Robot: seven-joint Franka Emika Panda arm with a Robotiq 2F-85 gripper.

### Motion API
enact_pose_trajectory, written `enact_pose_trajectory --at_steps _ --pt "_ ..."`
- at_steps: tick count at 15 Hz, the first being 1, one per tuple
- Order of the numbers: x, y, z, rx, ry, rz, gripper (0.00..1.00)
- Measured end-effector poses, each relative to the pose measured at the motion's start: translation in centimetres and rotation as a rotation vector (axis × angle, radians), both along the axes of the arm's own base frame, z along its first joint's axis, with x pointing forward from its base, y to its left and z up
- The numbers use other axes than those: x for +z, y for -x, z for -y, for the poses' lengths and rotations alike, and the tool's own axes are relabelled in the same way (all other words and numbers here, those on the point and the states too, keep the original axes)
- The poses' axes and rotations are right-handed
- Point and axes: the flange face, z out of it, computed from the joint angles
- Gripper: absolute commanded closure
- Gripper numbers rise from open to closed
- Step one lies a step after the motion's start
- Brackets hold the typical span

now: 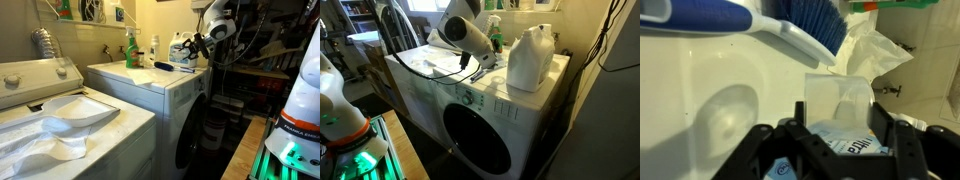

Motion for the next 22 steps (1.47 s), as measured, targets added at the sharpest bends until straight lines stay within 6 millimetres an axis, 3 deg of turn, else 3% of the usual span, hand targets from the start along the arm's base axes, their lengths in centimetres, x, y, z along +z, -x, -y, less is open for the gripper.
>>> enact_pose_trajectory --at_steps 9,15,16,22 --pt "-3.3 -0.6 0.0 0.012 -0.021 -0.015 0.60" --pt "-3.9 -0.6 0.5 0.012 -0.029 -0.017 0.60" --pt "-4.0 -0.6 0.5 0.013 -0.031 -0.018 0.51" --pt "-4.3 -0.5 0.7 0.012 -0.034 -0.021 0.51"
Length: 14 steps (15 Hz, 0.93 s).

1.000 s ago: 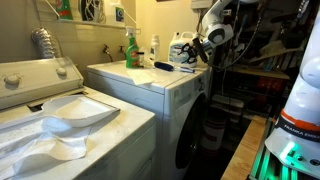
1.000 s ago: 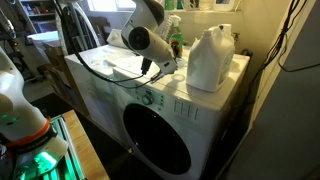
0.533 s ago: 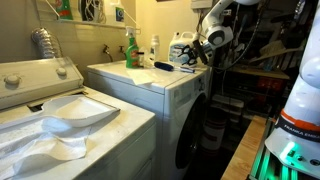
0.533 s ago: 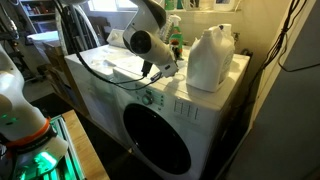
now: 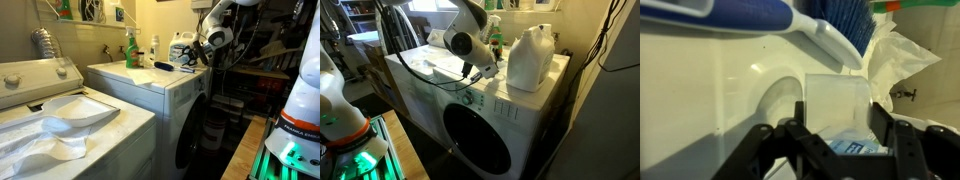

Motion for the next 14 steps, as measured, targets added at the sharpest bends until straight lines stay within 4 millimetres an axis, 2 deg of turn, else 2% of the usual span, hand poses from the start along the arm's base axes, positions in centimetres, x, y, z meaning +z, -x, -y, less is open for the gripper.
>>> enact_pose_trajectory --at_steps 9,12,14 --pt "-0.33 0.03 0.19 0.005 -0.013 0.000 0.43" --pt "-0.37 0.06 0.30 0.006 -0.016 0.001 0.27" --pt "-0.38 0.06 0.31 0.006 -0.017 0.001 0.24"
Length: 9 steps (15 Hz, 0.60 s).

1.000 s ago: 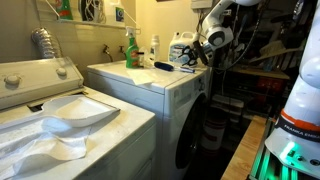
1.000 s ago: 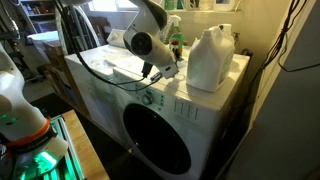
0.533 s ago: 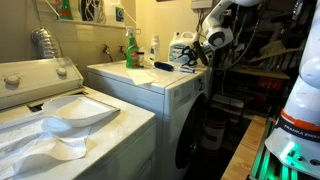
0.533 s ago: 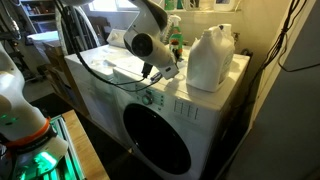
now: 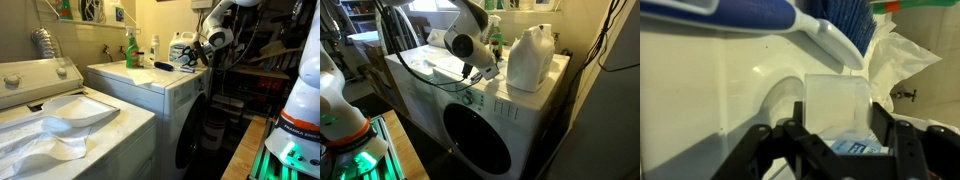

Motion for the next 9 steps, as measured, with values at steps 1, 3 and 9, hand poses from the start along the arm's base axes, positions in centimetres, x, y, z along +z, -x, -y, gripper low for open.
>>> enact_pose_trajectory --at_steps 1,3,9 --pt "-0.01 0.00 0.00 0.000 0.000 0.000 0.15" --pt "-0.05 -0.02 -0.05 0.001 0.000 -0.001 0.04" --pt "-0.11 -0.04 -0.12 0.010 0.007 -0.006 0.00"
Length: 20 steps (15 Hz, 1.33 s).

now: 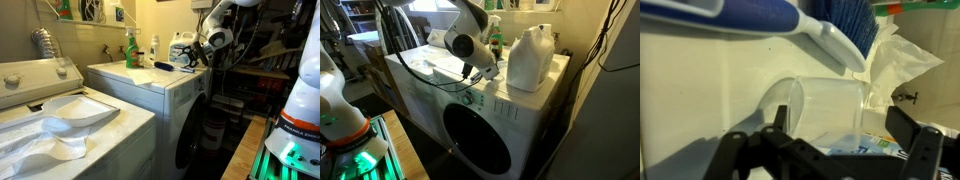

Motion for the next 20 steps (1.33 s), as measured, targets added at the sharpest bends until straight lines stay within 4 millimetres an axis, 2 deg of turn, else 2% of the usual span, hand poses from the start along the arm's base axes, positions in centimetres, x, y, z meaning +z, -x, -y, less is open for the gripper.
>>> enact_pose_trajectory --at_steps 7,13,16,20 --pt "-0.1 0.2 -0.2 0.077 0.053 -0.090 0.00" --pt "1.3 0.1 0.3 0.141 0.143 -0.232 0.00" --pt "3.1 0.2 0.8 0.168 0.219 -0.271 0.00" --pt "7.1 0.7 1.3 0.211 0.324 -0.264 0.00"
